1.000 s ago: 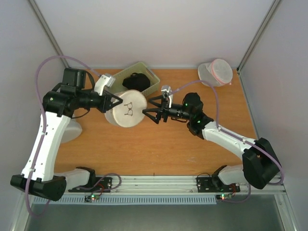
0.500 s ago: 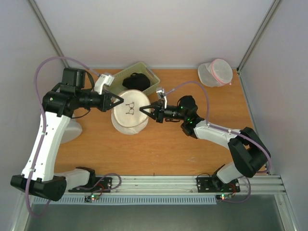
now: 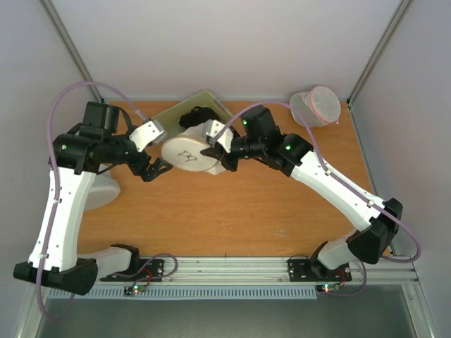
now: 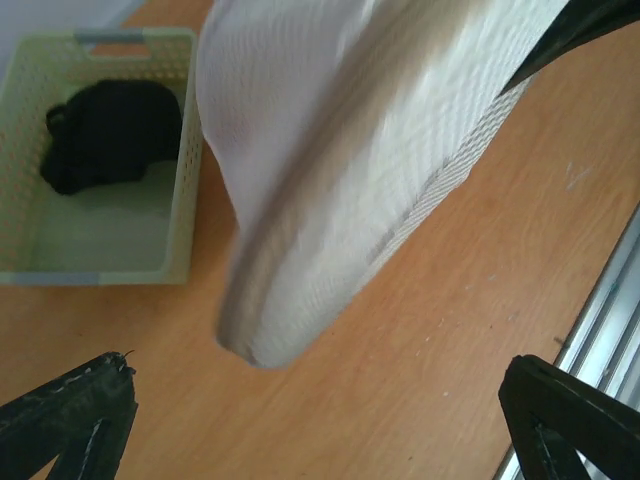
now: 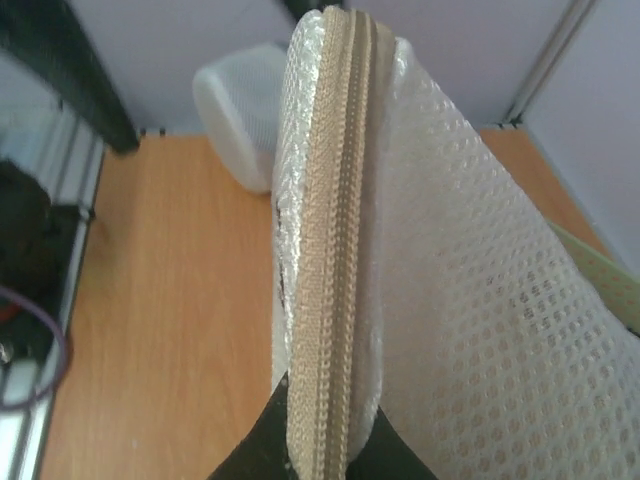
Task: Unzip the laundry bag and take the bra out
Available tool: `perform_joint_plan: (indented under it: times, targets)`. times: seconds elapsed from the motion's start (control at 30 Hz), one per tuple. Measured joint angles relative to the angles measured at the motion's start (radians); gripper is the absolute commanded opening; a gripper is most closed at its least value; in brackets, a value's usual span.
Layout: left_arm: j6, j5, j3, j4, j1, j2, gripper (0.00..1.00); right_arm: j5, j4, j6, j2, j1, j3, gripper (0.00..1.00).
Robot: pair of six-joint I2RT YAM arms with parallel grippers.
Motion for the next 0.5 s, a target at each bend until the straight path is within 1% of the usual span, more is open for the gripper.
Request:
perform_joint_plan:
  times: [0.1, 0.2, 0.3, 0.33, 0.37, 0.5]
  targets:
    - [0.122, 0.003, 0.072, -0.074, -0.012, 0.005, 0.99, 0.103, -0.182, -0.132, 0.019, 0.063, 0.098, 0.01]
    - [0.202, 0.035, 0.085, -0.124, -0.041, 0.005, 0.97, 0.159, -0.297, -0.209, 0.052, 0.105, 0.157, 0.01]
    - [0.23, 0.041, 0.051, -0.132, -0.062, 0.006, 0.91, 0.191, -0.376, -0.259, 0.091, 0.134, 0.206, 0.01]
    - [0.235, 0.04, 0.035, -0.13, -0.065, 0.007, 0.85, 0.198, -0.396, -0.273, 0.103, 0.14, 0.224, 0.01]
    - [0.236, 0.038, 0.023, -0.13, -0.068, 0.008, 0.82, 0.202, -0.418, -0.287, 0.118, 0.147, 0.248, 0.01]
    - [0.239, 0.053, -0.003, -0.13, -0.068, 0.013, 0.81, 0.203, -0.449, -0.322, 0.14, 0.158, 0.303, 0.01]
